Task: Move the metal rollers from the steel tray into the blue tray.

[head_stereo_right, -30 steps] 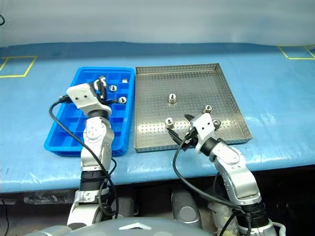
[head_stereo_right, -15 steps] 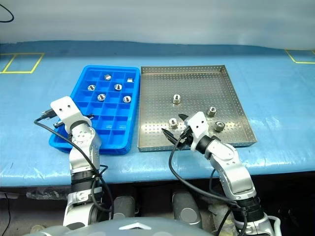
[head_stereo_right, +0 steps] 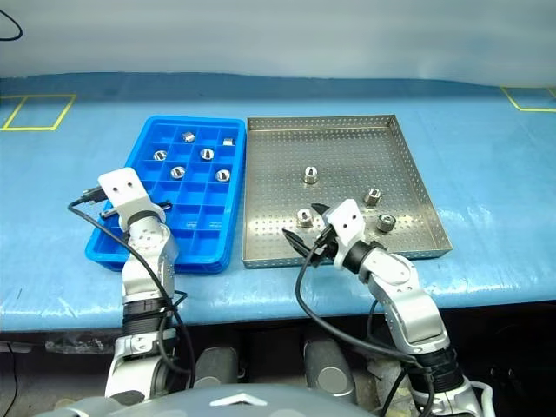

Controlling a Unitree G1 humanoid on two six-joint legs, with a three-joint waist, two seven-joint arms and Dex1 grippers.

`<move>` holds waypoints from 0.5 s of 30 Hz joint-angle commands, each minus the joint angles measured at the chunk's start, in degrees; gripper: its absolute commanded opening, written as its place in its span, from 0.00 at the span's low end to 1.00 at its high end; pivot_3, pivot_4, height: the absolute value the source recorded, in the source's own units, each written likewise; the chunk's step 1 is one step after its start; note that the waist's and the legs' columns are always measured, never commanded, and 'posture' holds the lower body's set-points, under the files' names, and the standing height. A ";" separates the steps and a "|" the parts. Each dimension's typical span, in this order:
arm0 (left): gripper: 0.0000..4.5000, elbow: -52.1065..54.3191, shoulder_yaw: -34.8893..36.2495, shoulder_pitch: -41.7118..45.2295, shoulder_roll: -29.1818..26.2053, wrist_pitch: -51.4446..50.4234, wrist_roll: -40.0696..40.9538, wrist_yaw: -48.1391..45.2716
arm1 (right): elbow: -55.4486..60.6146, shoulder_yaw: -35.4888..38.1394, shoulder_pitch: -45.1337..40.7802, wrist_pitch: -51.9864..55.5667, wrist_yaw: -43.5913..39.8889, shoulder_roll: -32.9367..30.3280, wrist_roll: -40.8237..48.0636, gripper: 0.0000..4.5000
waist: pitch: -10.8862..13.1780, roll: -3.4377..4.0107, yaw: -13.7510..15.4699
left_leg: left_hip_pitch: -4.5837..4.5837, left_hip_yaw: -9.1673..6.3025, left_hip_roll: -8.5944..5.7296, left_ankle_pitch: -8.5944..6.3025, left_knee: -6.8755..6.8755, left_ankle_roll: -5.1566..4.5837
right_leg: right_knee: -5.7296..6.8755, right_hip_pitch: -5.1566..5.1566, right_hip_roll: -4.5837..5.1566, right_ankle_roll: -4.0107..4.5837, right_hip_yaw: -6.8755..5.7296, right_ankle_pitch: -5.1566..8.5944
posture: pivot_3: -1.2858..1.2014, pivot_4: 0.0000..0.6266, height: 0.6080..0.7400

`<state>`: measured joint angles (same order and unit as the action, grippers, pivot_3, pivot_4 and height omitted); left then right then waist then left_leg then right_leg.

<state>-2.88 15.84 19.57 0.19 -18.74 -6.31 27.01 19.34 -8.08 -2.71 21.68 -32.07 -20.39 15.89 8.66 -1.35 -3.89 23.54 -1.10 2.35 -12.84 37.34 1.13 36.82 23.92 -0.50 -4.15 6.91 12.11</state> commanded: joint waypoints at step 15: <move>0.76 3.42 -19.35 1.70 -2.96 5.89 13.45 -39.60 | 2.53 3.86 1.64 -0.25 0.24 0.38 2.93 1.00 | 0.00 0.00 -0.30 | 0.01 0.02 0.00 0.00 -0.01 0.00 | -0.01 0.02 -0.01 0.03 0.01 0.02 | 0.49 0.24 1.00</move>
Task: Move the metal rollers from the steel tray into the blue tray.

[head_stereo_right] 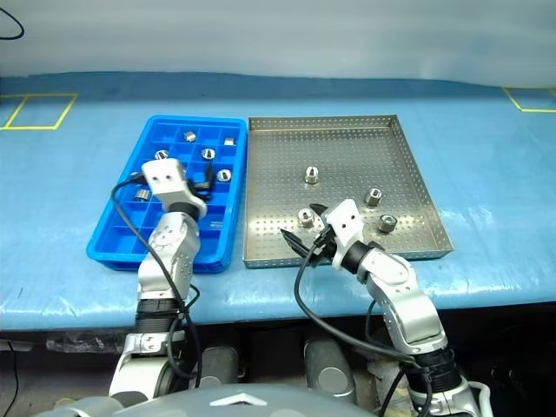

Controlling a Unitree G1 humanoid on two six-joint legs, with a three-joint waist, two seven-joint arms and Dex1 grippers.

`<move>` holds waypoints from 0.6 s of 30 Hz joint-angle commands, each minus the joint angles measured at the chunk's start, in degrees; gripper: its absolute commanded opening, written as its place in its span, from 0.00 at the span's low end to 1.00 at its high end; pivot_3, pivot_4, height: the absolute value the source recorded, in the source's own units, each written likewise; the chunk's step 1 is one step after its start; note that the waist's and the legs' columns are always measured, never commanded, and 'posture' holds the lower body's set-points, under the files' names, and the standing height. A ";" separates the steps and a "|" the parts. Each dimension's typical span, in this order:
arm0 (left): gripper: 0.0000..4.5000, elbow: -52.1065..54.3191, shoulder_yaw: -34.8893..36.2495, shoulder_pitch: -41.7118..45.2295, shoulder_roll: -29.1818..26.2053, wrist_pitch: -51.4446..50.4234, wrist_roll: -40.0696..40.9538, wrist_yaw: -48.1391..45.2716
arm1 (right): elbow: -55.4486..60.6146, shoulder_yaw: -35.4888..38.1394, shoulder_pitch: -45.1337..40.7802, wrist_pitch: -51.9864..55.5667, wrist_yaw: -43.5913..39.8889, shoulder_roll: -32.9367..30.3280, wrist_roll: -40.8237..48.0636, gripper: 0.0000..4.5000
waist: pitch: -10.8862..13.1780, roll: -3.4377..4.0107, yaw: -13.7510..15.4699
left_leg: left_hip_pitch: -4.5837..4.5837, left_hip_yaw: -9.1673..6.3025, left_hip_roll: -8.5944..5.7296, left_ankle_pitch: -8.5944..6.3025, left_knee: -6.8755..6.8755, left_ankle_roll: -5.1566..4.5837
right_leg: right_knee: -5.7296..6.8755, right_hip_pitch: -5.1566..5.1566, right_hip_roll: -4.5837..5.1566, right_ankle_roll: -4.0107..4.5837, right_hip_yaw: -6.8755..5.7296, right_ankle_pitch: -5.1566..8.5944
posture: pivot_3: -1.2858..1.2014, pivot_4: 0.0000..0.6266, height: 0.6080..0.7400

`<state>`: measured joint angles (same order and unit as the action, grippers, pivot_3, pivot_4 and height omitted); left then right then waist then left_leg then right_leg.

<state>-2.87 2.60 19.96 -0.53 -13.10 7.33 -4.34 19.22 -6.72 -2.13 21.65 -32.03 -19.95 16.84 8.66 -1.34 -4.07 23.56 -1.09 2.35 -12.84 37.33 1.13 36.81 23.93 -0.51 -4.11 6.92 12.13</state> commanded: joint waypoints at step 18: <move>0.76 -7.67 -18.89 6.83 -3.97 -13.84 -4.49 -19.98 | 9.67 6.48 10.40 0.09 5.19 -0.42 1.35 1.00 | -0.02 0.07 -6.19 | 0.00 0.01 0.01 0.00 0.00 0.00 | 0.02 0.02 0.01 0.01 0.03 0.02 | 0.41 0.24 1.00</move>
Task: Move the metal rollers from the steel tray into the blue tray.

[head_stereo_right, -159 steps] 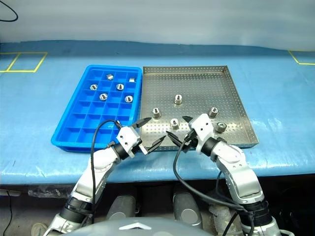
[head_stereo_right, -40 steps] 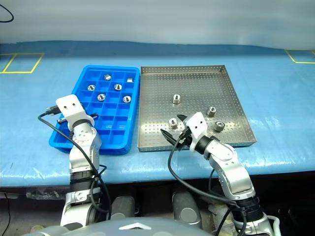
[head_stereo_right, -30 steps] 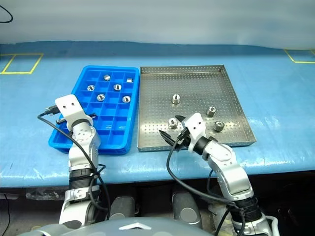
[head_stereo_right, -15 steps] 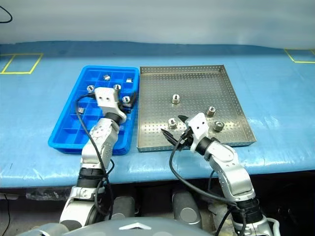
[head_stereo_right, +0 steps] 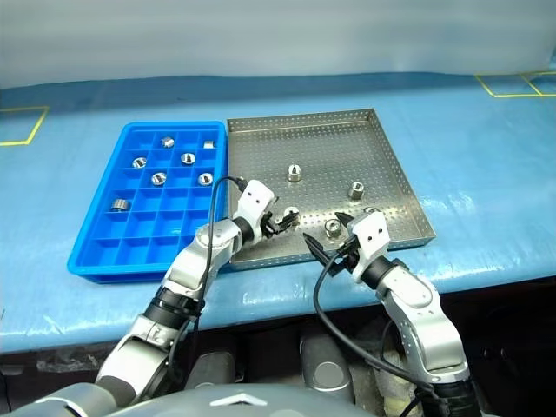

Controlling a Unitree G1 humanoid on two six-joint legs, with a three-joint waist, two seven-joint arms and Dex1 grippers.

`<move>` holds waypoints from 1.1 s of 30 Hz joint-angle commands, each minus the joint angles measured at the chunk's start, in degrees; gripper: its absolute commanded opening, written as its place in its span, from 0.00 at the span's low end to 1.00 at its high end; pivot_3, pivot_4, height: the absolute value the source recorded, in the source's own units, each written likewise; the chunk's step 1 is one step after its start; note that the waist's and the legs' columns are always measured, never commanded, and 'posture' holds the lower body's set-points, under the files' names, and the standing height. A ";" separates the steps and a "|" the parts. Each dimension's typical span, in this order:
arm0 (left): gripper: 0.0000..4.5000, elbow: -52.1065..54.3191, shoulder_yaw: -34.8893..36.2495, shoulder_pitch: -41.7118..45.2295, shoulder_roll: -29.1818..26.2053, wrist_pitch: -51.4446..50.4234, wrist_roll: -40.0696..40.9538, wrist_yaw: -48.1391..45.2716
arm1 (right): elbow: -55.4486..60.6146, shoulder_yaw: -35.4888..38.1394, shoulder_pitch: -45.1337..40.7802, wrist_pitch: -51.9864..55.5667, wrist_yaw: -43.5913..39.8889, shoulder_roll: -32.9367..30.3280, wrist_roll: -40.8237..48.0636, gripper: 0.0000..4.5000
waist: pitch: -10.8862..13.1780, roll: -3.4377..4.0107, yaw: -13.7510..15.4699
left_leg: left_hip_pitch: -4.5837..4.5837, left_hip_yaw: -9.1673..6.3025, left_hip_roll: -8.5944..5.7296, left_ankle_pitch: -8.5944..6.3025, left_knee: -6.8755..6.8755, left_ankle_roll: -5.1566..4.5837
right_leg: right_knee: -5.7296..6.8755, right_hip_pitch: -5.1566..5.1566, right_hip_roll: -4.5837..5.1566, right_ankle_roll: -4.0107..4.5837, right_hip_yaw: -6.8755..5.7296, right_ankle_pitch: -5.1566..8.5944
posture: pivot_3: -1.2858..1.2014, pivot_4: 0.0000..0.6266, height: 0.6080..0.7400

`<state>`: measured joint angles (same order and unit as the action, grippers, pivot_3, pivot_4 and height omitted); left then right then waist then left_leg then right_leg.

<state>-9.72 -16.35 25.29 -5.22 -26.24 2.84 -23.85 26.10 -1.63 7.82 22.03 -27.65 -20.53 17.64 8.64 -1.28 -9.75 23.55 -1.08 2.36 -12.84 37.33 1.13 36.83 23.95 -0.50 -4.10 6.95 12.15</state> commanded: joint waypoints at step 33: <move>0.39 14.40 14.46 -4.08 4.40 -4.04 -1.70 16.98 | -2.93 -4.52 -6.80 -0.22 -2.28 0.61 -0.06 1.00 | 0.08 0.01 -2.88 | -0.08 -0.07 0.02 0.00 -0.17 0.00 | 0.01 -0.03 -0.02 -0.01 0.00 0.01 | 0.48 0.24 1.00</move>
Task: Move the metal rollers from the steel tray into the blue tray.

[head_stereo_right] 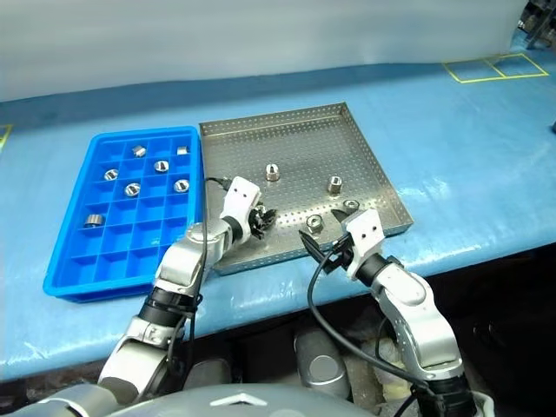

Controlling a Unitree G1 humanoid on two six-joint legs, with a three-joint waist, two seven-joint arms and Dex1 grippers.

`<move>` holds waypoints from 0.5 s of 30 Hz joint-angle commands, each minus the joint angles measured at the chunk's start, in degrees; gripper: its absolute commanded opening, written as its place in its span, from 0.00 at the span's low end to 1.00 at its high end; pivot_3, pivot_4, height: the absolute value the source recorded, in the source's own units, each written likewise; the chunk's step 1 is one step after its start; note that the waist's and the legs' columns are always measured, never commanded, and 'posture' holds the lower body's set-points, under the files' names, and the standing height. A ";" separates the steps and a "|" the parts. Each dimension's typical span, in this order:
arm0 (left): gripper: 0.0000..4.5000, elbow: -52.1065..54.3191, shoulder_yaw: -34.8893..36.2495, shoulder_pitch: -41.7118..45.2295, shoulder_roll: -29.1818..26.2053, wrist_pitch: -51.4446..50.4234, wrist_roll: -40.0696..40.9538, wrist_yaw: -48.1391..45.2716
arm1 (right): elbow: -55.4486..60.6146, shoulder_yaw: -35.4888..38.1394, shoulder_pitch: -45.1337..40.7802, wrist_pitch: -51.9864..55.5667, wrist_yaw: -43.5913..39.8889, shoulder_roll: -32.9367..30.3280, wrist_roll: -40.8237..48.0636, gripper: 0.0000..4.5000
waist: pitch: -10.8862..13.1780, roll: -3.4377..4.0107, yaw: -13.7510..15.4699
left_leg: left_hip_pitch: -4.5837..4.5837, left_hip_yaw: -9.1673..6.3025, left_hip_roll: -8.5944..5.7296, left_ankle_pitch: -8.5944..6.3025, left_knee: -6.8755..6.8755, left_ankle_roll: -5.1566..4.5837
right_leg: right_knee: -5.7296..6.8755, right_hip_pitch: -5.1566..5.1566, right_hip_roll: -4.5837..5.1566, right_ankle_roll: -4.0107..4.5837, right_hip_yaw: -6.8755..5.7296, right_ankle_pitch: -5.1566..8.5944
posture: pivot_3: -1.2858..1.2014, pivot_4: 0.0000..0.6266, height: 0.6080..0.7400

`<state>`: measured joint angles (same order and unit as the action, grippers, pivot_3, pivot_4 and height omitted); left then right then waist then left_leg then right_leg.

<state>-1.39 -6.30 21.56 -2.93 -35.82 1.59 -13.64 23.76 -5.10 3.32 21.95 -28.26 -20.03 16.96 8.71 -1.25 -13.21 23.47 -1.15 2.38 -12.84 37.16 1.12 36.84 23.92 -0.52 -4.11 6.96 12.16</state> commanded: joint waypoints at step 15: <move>0.39 17.47 14.02 -16.06 10.77 12.94 -1.86 29.99 | -10.35 -9.03 -14.27 0.49 -11.68 1.67 0.86 1.00 | 0.07 -0.15 12.78 | 0.10 -0.07 -0.10 0.00 0.03 0.00 | -0.10 0.01 0.10 -0.01 -0.12 -0.02 | 0.59 0.24 1.00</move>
<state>13.58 9.00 6.75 3.62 -23.78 0.08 15.00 12.93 -13.95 -10.30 23.03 -39.00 -18.47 17.19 8.78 -1.41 -0.43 23.57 -1.20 2.27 -12.85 37.19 1.11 36.73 23.92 -0.41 -4.12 6.85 12.15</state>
